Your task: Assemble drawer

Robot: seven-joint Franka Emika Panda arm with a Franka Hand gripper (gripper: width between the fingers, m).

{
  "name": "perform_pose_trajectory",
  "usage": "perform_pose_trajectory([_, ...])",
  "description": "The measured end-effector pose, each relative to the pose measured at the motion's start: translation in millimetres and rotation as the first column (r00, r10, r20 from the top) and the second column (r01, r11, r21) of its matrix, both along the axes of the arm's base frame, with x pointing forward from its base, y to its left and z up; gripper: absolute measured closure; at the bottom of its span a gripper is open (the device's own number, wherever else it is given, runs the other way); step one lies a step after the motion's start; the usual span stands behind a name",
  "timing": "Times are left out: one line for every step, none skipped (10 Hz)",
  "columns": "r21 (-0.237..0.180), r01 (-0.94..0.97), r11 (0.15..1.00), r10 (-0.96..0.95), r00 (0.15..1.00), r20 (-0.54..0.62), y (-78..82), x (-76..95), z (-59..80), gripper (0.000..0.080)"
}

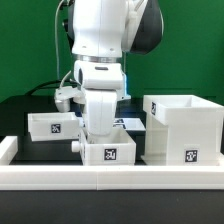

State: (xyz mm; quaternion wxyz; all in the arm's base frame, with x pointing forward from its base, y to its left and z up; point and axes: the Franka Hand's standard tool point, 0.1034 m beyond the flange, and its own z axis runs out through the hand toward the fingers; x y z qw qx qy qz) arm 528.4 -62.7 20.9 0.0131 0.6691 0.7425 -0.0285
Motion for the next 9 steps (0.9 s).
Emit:
perform_pose_trajectory([0.000,0.001,1.000,-0.001,1.000,-0.001,-0.2,-0.4,-0.4,0.0758])
perform_pose_trajectory([0.000,0.000,1.000,0.000,1.000,-0.001,-0.1,-0.5,-0.7,0.0758])
perform_pose_trajectory([0.001,-0.009,1.000,0.009,1.000,-0.006,4.3,2.0,-0.6,0.0758])
perform_pose_trajectory([0.003,-0.016,1.000,0.016,1.000,-0.002,8.0,5.9,-0.3,0.0758])
perform_pose_trajectory([0.005,-0.022,1.000,0.022,1.000,-0.001,10.9,8.3,-1.5,0.0758])
perform_pose_trajectory([0.007,-0.034,0.999,0.034,0.999,-0.002,15.4,10.8,-4.3,0.0758])
perform_pose_trajectory([0.006,-0.047,0.999,0.047,0.999,0.002,18.5,12.6,-6.4,0.0758])
perform_pose_trajectory([0.005,-0.045,0.999,0.045,0.999,0.001,16.8,12.3,-6.5,0.0758])
perform_pose_trajectory([0.005,-0.042,0.999,0.042,0.999,0.001,15.9,11.9,-6.7,0.0758])
